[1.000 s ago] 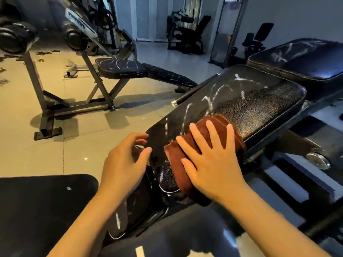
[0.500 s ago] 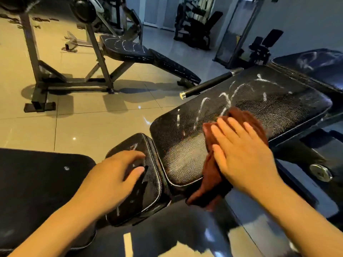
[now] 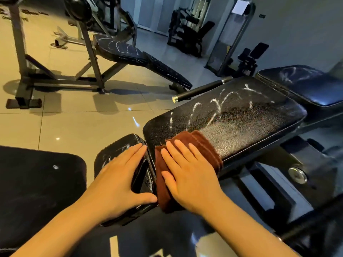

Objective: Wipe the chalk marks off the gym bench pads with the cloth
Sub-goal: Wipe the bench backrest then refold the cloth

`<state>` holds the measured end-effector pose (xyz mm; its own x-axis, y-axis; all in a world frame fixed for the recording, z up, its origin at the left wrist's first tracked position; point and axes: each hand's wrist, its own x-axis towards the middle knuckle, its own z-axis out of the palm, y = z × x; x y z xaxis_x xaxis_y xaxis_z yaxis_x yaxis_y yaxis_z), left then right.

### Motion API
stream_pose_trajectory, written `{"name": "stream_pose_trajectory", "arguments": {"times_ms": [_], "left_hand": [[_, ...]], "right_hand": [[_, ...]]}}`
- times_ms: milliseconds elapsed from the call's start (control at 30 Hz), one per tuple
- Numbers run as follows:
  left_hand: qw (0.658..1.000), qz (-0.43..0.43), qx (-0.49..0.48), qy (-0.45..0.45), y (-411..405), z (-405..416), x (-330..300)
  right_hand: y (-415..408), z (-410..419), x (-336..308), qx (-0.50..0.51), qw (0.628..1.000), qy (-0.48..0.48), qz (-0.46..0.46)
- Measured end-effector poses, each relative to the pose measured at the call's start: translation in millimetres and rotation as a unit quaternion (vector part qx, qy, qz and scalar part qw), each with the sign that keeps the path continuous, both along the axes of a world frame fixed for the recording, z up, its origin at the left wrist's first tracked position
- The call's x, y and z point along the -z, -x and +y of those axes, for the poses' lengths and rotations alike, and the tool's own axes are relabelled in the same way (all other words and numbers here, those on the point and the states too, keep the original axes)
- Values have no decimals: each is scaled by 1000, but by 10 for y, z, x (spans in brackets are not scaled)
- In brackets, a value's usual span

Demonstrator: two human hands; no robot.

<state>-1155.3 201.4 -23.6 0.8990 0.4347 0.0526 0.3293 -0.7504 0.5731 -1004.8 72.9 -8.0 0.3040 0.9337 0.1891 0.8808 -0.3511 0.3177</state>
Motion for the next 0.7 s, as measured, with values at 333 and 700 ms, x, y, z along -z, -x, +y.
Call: {"name": "stream_pose_trajectory", "arguments": {"times_ms": [333,700], "left_hand": [[993,-94,-17,70,-320,-137,-88],[992,-64,4,112,-627,-22,-209]], "right_hand": [[-1060,-413,-1120,291,952,-73,-57],[-775,-333,-615,65,996,-57,-16]]}}
